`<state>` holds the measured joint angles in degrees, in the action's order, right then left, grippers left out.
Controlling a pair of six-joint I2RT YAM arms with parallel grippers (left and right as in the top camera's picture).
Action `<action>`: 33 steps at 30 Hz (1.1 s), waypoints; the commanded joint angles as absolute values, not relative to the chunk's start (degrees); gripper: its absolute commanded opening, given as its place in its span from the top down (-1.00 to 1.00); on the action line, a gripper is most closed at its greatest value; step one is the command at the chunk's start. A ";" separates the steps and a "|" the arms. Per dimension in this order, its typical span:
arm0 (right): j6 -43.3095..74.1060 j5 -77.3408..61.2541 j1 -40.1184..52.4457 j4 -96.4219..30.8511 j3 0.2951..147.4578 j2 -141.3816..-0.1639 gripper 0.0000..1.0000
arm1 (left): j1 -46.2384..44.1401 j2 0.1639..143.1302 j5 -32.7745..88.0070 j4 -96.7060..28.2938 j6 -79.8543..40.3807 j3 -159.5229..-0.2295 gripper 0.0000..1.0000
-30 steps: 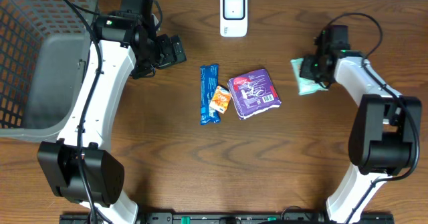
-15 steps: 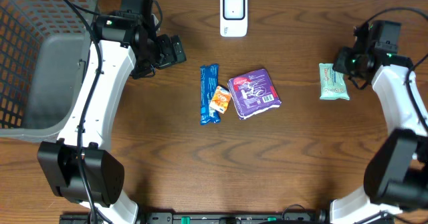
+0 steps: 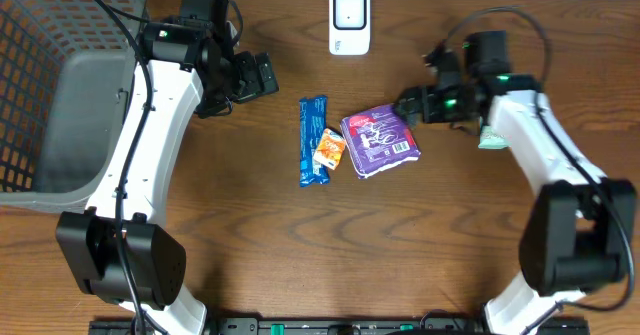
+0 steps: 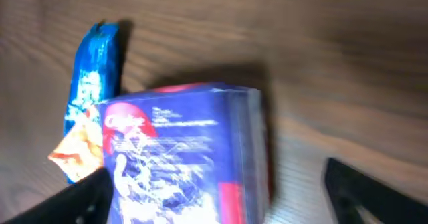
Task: Scan the item barcode
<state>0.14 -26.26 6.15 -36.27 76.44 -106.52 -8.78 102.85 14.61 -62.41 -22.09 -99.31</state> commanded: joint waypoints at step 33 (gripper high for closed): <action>9.72 -19.11 0.05 -32.99 76.49 -114.41 0.03 | -8.58 102.98 13.82 -62.54 -21.52 -99.59 -0.96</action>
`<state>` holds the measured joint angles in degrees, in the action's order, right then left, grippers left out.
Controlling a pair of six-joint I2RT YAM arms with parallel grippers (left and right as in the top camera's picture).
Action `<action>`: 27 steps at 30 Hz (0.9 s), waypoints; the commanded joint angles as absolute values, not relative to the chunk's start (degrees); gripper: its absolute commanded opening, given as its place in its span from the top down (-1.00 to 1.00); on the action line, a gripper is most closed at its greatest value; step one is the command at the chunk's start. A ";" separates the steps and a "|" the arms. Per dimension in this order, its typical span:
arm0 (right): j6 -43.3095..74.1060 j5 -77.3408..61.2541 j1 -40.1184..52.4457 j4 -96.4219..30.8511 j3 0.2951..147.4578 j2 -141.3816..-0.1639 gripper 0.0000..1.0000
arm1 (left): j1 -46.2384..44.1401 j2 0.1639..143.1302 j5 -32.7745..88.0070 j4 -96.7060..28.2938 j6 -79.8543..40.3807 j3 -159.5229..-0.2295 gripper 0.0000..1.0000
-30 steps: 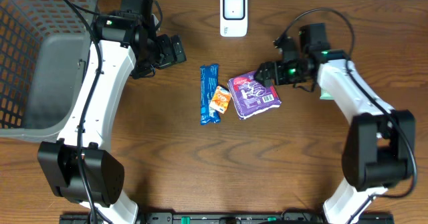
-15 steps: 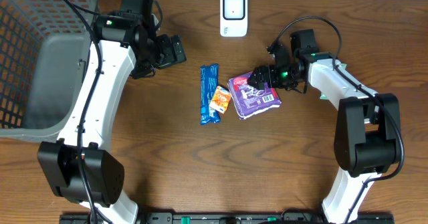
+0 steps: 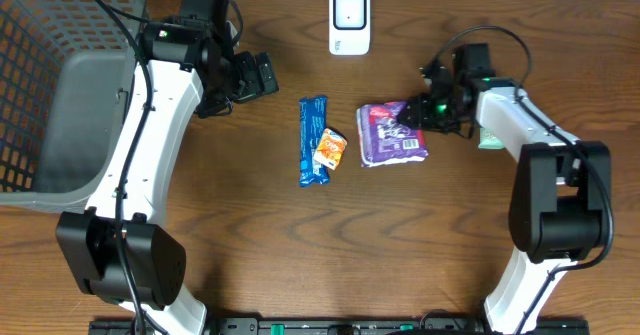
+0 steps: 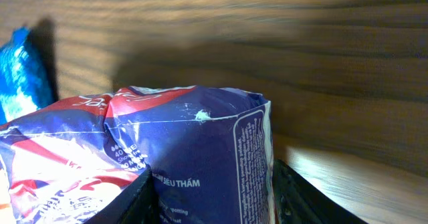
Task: Scan the item barcode
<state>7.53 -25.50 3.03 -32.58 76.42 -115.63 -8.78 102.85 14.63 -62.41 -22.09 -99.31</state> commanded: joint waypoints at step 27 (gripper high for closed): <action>8.03 -0.69 -10.98 -37.60 76.79 -101.93 -0.99 | -8.58 102.98 13.82 -62.52 -21.52 -99.59 -0.96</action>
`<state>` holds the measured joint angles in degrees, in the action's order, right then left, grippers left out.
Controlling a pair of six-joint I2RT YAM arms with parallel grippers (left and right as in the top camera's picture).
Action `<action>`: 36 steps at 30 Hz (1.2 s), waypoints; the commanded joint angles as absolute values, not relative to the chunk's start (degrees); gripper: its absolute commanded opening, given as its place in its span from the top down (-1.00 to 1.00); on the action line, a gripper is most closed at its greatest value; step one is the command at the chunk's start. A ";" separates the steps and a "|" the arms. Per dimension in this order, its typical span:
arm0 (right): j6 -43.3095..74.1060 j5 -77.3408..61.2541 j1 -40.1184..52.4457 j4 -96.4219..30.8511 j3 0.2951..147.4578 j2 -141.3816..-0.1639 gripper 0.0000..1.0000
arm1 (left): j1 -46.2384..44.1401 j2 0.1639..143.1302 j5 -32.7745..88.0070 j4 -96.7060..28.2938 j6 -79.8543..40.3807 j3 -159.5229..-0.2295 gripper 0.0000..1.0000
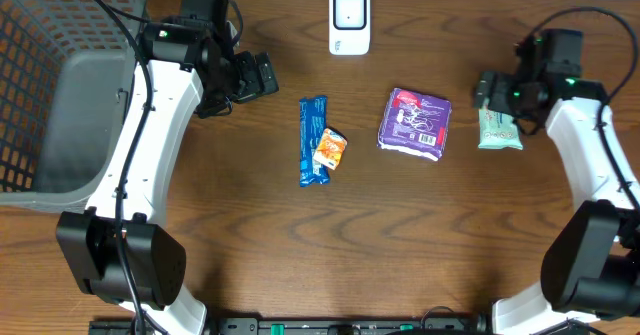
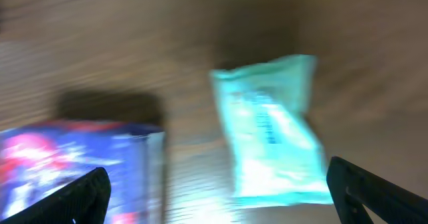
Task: Scan the item barcode
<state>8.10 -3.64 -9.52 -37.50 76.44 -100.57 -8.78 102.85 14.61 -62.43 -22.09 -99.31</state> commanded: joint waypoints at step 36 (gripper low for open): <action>13.04 12.14 -9.02 -31.07 72.05 -103.94 -0.75 | -8.58 102.98 13.82 -62.52 -21.52 -99.59 -0.96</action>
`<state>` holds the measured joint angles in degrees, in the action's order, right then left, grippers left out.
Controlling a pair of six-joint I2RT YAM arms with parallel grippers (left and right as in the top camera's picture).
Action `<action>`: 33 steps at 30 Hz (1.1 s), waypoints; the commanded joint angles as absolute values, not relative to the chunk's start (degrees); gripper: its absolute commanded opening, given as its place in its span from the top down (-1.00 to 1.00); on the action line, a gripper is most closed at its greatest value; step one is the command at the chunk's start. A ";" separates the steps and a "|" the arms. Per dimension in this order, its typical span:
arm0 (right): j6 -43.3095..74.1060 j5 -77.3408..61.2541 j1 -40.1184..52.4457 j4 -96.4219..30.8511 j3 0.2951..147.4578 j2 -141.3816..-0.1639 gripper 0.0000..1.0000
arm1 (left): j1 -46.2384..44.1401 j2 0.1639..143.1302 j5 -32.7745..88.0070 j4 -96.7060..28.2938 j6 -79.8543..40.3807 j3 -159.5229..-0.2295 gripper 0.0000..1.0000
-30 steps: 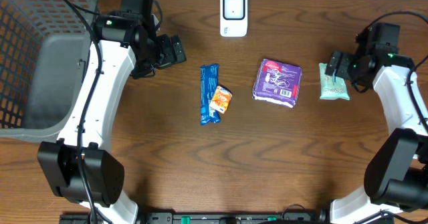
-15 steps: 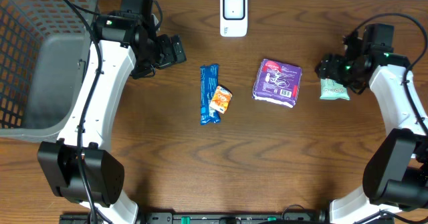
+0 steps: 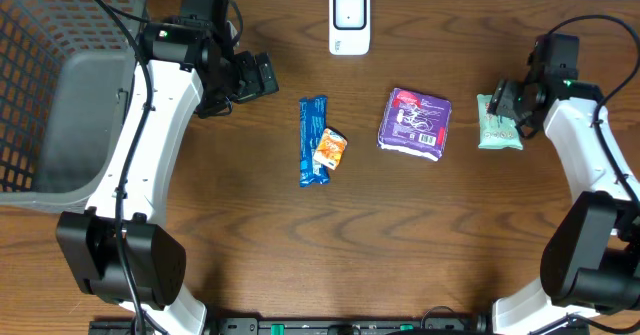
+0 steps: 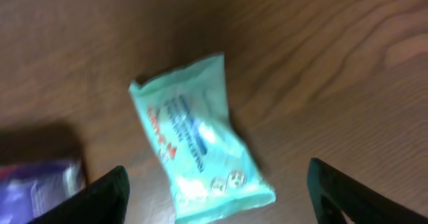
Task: Scan the item barcode
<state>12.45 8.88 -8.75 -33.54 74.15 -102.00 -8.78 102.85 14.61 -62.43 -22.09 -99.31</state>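
A mint-green packet [image 4: 200, 140] lies flat on the table at the right [image 3: 498, 127]. My right gripper [image 4: 217, 204] hovers over it, open, its dark fingers [image 4: 100, 197] wide on either side and nothing held. A purple pack [image 3: 415, 122] lies flat left of the packet; its corner shows in the wrist view [image 4: 40, 184]. A blue bar [image 3: 313, 140] and a small orange packet [image 3: 330, 147] lie mid-table. The white scanner [image 3: 349, 20] stands at the back edge. My left gripper [image 3: 262, 75] rests far left of the items, holding nothing that I can see.
A grey mesh basket [image 3: 40, 35] fills the left side, beside the left arm. The wooden table [image 3: 350, 245] stretches bare toward the front.
My right gripper, still open, has shifted slightly so the mint-green packet now sits centred between its fingers. The purple pack and the left arm have not moved.
First my right gripper was open at the purple pack, which lay against the orange packet. Then its jaws were round the pack, shifted right. Later the pack lay flat farther right, released, with the gripper by the mint-green packet, where it now hovers.
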 commanded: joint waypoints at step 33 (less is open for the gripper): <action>6.17 3.92 -7.51 -26.11 73.56 -109.78 0.74 | -8.58 102.98 13.82 -62.54 -21.52 -99.59 -0.96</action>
